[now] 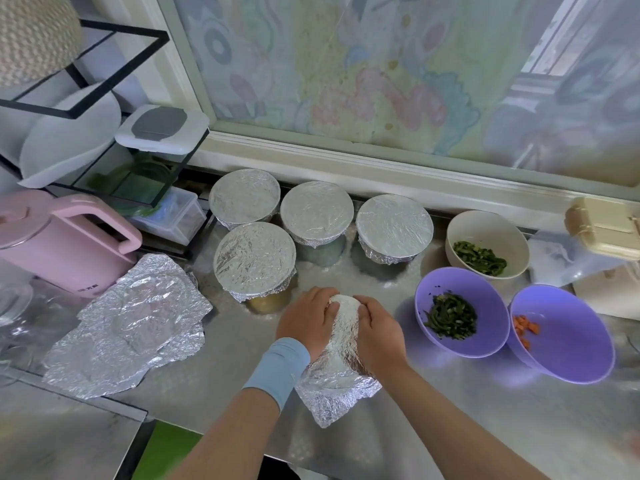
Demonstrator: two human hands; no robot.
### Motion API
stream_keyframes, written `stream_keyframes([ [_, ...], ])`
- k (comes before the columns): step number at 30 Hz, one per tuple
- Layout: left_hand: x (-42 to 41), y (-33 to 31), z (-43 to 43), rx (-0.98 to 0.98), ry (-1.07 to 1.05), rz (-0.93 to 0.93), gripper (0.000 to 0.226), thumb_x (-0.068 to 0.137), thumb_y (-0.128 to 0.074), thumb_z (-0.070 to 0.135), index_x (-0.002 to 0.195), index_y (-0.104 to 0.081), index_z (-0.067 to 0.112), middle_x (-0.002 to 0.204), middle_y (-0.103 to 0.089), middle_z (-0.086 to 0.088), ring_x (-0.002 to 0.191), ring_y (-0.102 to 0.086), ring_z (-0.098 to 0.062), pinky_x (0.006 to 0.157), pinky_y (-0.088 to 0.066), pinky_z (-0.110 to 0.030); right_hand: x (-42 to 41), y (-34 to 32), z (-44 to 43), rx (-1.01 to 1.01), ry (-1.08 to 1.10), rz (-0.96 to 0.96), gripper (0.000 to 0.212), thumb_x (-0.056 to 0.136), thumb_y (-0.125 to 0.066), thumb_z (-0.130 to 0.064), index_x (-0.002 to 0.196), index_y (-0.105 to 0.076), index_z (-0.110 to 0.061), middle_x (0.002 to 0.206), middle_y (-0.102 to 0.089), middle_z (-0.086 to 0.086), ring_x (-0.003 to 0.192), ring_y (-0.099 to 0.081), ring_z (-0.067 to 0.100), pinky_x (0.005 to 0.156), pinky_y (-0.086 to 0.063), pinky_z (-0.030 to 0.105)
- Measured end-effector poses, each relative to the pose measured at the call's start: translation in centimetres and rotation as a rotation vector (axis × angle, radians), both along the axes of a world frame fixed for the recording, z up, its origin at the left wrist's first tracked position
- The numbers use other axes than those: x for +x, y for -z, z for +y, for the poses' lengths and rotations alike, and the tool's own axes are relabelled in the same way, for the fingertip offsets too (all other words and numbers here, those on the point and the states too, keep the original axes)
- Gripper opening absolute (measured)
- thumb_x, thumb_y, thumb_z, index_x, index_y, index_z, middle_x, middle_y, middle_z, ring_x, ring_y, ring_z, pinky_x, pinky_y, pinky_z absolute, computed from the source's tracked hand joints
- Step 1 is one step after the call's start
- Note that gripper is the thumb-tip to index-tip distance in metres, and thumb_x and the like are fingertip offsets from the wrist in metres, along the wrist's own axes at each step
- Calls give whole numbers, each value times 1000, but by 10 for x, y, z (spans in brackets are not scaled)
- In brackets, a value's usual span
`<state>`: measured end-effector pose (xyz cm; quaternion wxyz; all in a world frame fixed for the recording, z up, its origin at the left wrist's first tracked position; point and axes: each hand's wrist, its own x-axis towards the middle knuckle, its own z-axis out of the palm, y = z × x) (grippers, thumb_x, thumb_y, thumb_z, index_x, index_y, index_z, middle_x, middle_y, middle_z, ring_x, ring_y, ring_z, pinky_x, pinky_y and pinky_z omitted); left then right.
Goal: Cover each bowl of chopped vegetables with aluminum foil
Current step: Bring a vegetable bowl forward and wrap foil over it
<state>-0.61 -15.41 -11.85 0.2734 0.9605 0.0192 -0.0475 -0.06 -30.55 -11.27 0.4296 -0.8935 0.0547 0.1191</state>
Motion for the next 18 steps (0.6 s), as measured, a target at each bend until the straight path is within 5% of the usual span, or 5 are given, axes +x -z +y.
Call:
stream_keyframes([
  [3,-6,-4,-2,-67,-67,33,34,102,-36,32,133,-50,26,130,-54,8,119,-49,-13,99,-42,-32,5,-2,-3,21,-85,45,26,102,-40,-26,118,-60,-31,100,-67,-12,93,-61,13,76,-43,26],
  [7,-17,-8,-1,-69,-98,100,39,102,-39,30,140,-42,28,137,-49,7,122,-49,-16,100,-43,-36,-7,-1,-7,-205,-152,-155,36,98,-44,-18,133,-51,-19,135,-52,-2,125,-46,20,103,-38,34],
  [13,-42,-12,-5,58,-191,145,42,100,-39,31,142,-36,36,127,-47,0,109,-54,-21,85,-46,-34,-45,5,10,-281,-22,-219,43,94,-50,-14,136,-50,-13,135,-52,3,123,-48,26,102,-40,40],
  [18,-34,-16,-3,177,15,-4,57,92,-47,13,147,-33,18,154,-28,-1,144,-22,-21,119,-19,-32,-35,6,6,-361,-127,-264,40,93,-45,-23,132,-54,-18,124,-60,0,115,-58,24,92,-46,40],
])
